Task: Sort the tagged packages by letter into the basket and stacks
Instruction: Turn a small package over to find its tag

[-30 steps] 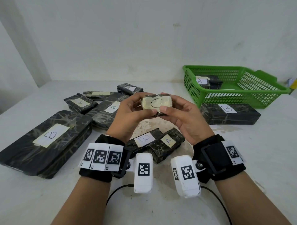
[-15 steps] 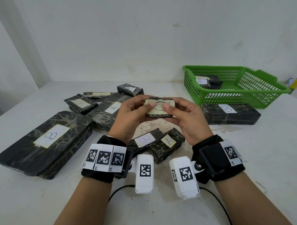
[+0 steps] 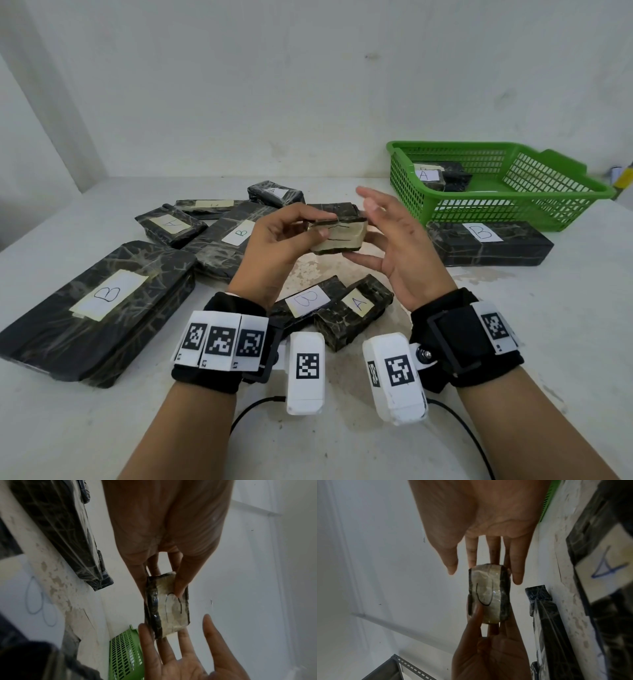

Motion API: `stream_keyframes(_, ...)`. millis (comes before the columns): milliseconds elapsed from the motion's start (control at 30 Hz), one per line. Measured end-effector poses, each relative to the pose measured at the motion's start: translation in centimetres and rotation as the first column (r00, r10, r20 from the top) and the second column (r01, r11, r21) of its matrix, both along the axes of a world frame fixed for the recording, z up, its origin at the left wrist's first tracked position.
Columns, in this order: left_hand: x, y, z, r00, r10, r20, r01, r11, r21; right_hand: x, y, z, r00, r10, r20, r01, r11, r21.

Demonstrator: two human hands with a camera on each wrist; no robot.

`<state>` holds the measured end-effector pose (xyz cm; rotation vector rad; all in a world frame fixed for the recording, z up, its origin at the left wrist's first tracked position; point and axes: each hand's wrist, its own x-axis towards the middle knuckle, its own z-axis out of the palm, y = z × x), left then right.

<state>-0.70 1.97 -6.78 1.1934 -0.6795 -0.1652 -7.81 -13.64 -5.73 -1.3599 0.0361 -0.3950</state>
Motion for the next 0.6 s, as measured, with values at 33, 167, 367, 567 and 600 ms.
stream_keyframes(33,0.02,0.04,0.04,1.000,-0.007,0.007,0.007,1.000,-0.004,0.00,-0.07,0.07,0.999,0.015,-0.036,-0.014,1.000,0.018)
stream_keyframes(167,-0.10,-0.09,-0.06,0.995,-0.022,0.095,0.019,0.999,0.032,-0.03,0.09,0.12,0.989,0.026,-0.144,-0.019,0.999,0.050)
stream_keyframes(367,-0.22,0.03,0.33,0.999,-0.033,-0.025,0.033,0.999,0.022,0.12,-0.14,0.02,0.998,0.011,-0.067,0.001,0.983,0.185)
stream_keyframes(567,-0.65,-0.32,0.58,0.990,0.030,-0.135,-0.030,1.000,0.001,0.11,0.25,0.02,0.999,0.038,-0.013,-0.034,0.978,0.208)
stream_keyframes(600,-0.68,-0.40,0.54,0.991,0.053,-0.123,-0.054,0.999,-0.005,0.03,0.40,0.10,0.999,0.046,-0.015,-0.042,0.980,0.194)
